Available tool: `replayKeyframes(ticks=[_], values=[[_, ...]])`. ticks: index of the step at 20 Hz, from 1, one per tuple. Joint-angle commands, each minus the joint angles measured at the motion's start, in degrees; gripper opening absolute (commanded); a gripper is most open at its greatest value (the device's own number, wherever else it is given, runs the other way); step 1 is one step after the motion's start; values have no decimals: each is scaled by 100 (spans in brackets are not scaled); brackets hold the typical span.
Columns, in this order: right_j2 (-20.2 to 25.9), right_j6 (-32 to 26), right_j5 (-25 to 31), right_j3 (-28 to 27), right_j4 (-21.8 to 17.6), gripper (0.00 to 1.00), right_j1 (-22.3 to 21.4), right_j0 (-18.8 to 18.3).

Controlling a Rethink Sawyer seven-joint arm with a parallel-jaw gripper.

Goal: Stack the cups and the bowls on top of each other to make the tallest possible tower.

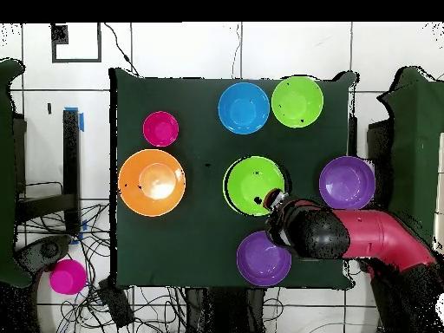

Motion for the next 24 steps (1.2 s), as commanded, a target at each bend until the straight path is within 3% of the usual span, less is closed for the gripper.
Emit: replayKeyframes(ticks=[1, 13, 24], values=[[-151, -539, -56, -179, -549, 0, 225, 376], [-164, -606, -20, -232, -690, 0, 236, 317], [-31, -1054, 330, -604, -690, 0, 383, 154]])
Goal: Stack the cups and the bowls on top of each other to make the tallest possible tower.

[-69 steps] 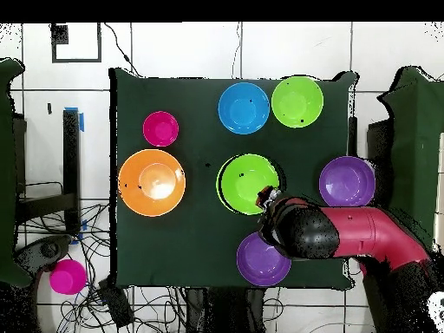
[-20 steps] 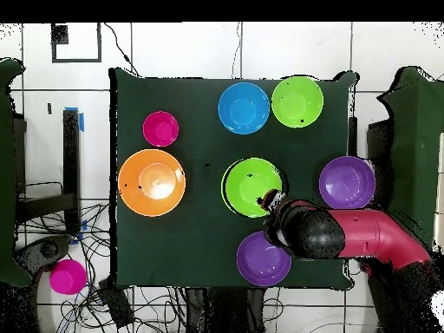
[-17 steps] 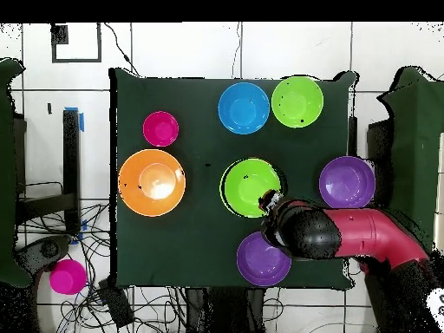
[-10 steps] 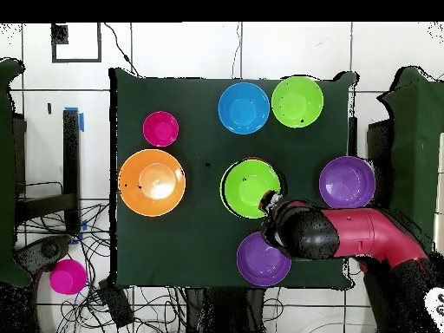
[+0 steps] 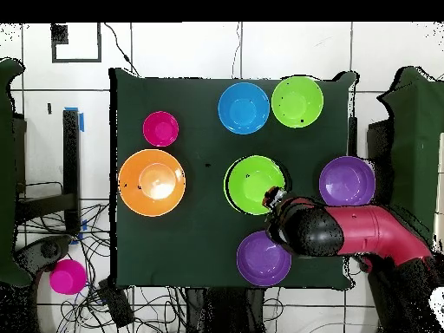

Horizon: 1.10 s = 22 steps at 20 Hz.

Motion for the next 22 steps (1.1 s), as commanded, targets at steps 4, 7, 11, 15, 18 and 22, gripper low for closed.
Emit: replayKeyframes(ticks=[4, 7, 11, 15, 18, 22], values=[[-41, -890, 77, -407, -406, 0, 442, 30], [-109, -766, -88, -411, -510, 0, 486, 64], [-150, -665, -164, -368, -568, 0, 515, 95], [-227, -408, -100, -299, -503, 0, 418, 216], [-264, -287, -50, -222, -412, 0, 346, 284], [-277, -308, -50, -253, -424, 0, 349, 325]])
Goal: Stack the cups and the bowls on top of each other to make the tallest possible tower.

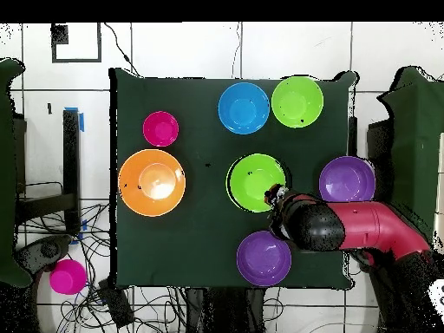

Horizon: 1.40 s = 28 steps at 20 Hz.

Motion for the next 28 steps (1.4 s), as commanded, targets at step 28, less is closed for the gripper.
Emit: replayKeyframes(ticks=[28], values=[[-123, -692, -323, -287, -557, 0, 506, 15]])
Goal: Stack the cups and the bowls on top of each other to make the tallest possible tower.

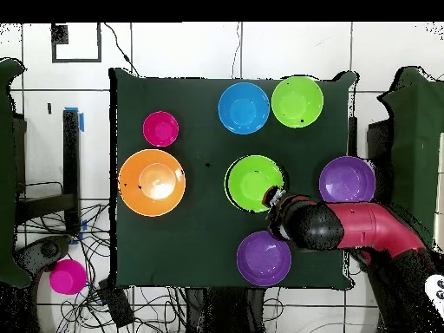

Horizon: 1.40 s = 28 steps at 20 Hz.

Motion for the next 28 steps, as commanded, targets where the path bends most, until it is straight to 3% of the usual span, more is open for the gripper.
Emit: replayKeyframes(ticks=[1, 14, 28], values=[[-126, -688, -327, -281, -573, 0, 227, 79], [-72, -745, -395, -351, -679, 0, 354, 19], [134, -1151, 40, -732, -558, 0, 494, -60]])
